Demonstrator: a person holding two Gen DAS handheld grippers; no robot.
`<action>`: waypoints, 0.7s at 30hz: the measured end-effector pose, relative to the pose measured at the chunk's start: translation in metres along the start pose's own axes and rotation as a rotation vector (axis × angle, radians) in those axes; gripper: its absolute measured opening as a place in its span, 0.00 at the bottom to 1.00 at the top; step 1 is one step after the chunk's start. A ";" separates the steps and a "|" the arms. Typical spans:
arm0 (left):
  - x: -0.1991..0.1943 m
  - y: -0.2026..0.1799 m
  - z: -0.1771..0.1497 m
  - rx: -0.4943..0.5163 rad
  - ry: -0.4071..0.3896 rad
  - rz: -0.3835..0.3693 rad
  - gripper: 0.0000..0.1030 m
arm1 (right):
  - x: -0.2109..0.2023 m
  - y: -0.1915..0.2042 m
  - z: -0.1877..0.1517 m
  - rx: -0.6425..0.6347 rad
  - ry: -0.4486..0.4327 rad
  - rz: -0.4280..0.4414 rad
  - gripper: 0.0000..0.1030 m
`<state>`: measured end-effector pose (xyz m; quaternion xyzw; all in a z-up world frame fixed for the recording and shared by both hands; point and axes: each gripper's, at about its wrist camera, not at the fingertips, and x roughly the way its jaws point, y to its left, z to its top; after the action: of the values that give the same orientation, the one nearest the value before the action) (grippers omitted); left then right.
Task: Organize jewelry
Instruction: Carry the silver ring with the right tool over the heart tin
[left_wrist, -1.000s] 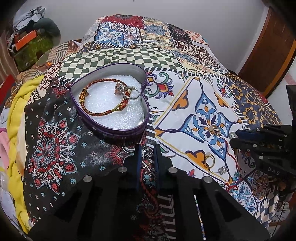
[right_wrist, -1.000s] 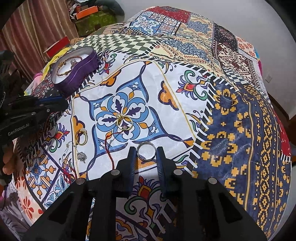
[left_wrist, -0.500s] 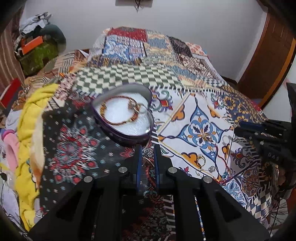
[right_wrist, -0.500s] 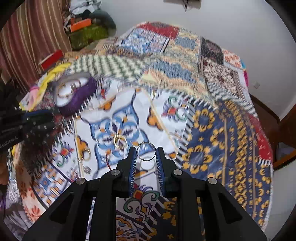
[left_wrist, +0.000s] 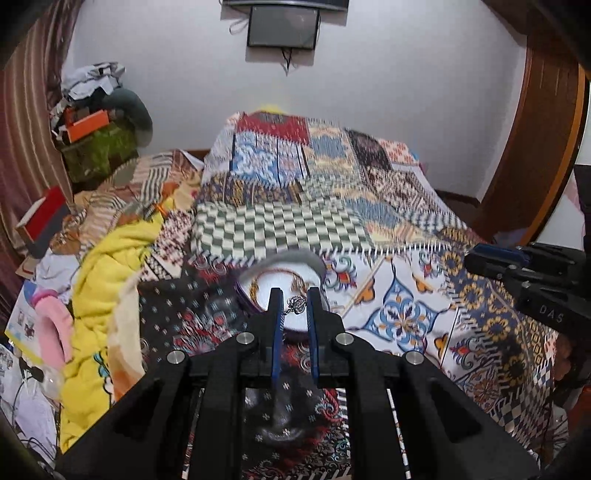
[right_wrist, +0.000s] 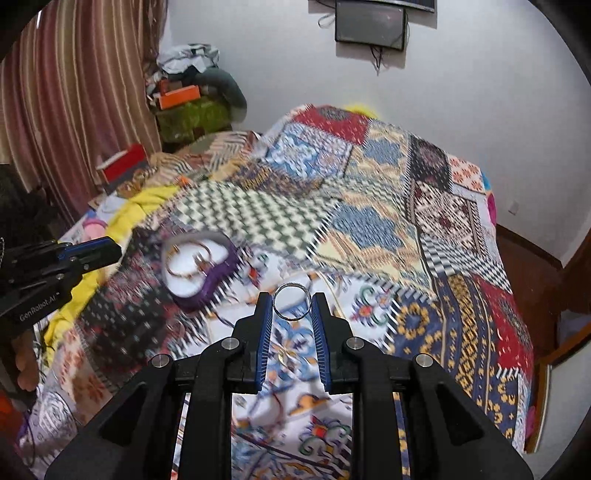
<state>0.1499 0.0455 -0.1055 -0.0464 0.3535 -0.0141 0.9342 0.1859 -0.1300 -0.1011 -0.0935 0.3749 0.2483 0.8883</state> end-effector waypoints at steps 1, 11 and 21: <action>-0.002 0.001 0.002 0.004 -0.007 0.004 0.10 | -0.001 0.004 0.004 0.000 -0.010 0.010 0.19; -0.011 0.010 0.023 -0.009 -0.084 0.006 0.10 | 0.001 0.031 0.029 0.003 -0.080 0.085 0.19; 0.003 0.027 0.029 -0.033 -0.086 0.013 0.10 | 0.033 0.047 0.033 -0.003 -0.041 0.139 0.19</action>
<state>0.1708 0.0741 -0.0880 -0.0599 0.3134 -0.0005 0.9477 0.2016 -0.0655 -0.1000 -0.0637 0.3617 0.3119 0.8763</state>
